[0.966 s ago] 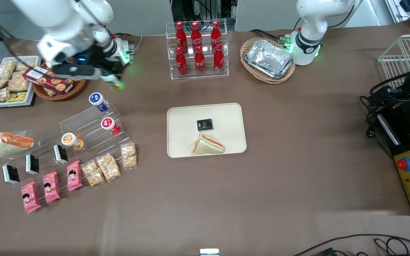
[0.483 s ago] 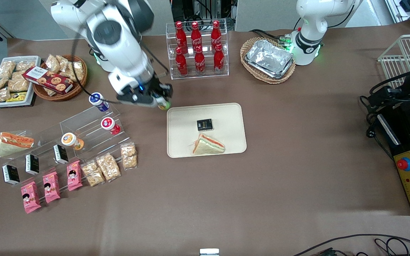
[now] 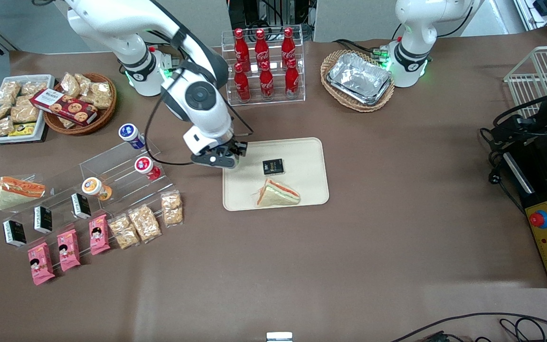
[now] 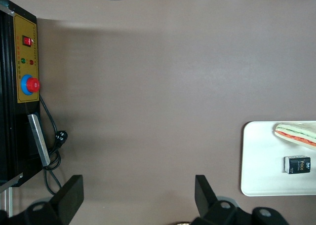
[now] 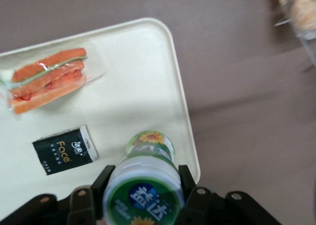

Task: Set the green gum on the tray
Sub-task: 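Carry the green gum bottle over to the cream tray, then lower the bottle onto the tray beside the black box and release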

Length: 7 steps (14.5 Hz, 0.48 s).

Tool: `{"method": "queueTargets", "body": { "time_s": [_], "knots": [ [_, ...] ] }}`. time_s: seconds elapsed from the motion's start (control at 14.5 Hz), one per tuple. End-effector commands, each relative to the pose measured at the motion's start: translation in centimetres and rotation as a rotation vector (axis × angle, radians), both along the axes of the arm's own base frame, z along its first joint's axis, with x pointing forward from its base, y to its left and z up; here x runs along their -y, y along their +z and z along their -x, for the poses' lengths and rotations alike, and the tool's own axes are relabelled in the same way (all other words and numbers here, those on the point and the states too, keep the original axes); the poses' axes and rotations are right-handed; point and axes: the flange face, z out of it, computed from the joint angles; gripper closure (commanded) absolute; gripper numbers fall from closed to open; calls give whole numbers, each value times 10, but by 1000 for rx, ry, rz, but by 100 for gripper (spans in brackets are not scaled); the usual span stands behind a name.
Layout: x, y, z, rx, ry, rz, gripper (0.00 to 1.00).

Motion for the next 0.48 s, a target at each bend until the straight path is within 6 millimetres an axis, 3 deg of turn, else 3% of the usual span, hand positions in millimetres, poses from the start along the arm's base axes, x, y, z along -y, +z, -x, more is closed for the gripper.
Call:
{"method": "queueTargets", "body": {
  "time_s": [0.0,0.41],
  "knots": [
    [-6,-35,0,5,6,-38,51],
    [-7,-76,23,19,40,-65,51]
  ]
}}
